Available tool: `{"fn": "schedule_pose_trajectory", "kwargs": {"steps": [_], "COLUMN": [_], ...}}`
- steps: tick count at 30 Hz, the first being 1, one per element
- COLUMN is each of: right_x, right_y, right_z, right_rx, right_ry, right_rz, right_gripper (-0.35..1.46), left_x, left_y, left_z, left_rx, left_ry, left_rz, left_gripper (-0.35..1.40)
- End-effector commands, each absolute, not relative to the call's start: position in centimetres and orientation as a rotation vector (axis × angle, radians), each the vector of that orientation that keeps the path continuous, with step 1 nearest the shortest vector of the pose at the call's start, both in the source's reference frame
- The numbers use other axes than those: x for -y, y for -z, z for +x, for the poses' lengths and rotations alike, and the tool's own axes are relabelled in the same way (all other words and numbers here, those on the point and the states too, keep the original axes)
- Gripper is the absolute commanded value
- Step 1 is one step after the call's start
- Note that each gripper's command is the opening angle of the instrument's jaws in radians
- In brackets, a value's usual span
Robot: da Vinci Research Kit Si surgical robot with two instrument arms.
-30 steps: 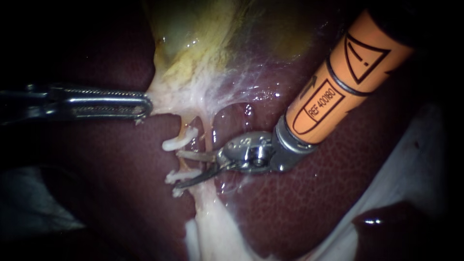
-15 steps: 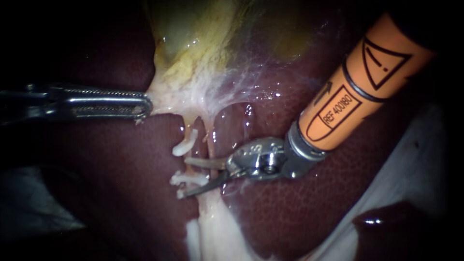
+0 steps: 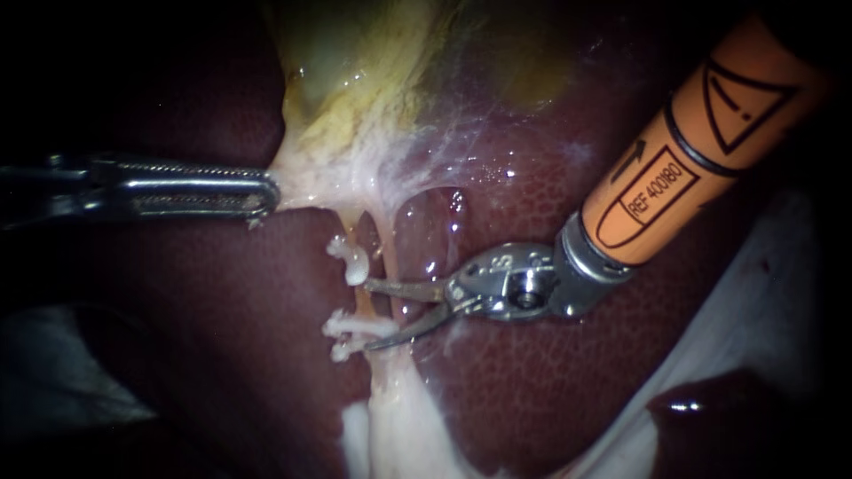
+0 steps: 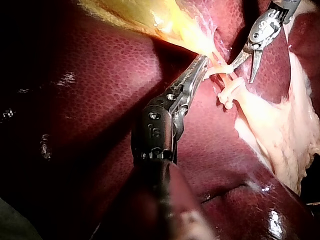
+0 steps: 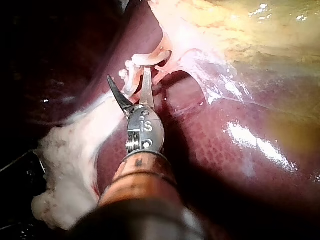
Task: Go to the cutting position left tube
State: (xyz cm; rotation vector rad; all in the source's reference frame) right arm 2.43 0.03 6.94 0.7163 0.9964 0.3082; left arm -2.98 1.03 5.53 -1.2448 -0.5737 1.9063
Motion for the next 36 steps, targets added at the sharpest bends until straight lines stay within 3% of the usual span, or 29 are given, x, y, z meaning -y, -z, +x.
{"fn": "schedule_pose_trajectory", "kwargs": {"steps": [1, 12, 23, 36], "right_x": [-0.05, -0.11, -0.03, -0.04], "right_y": [-6.96, -7.28, -7.26, -7.24], "right_z": [2.42, 2.36, 2.46, 2.77], "right_rx": [-0.996, -1.016, -1.097, -1.16], "right_ry": [-0.307, -0.263, -0.196, -0.236], "right_rz": [0.719, 0.762, 0.825, 0.806], "right_gripper": [1.26, 1.28, 1.25, 1.23], "left_x": [-1.03, -1.03, -1.02, -1.02], "left_y": [-5.54, -5.54, -5.54, -5.54], "left_z": [-2.98, -2.98, -2.98, -3.0], "left_rx": [0.574, 0.574, 0.573, 0.572], "left_ry": [-1.907, -1.907, -1.907, -1.906], "left_rz": [-1.245, -1.245, -1.245, -1.244], "left_gripper": [-0.35, -0.35, -0.35, -0.35]}}
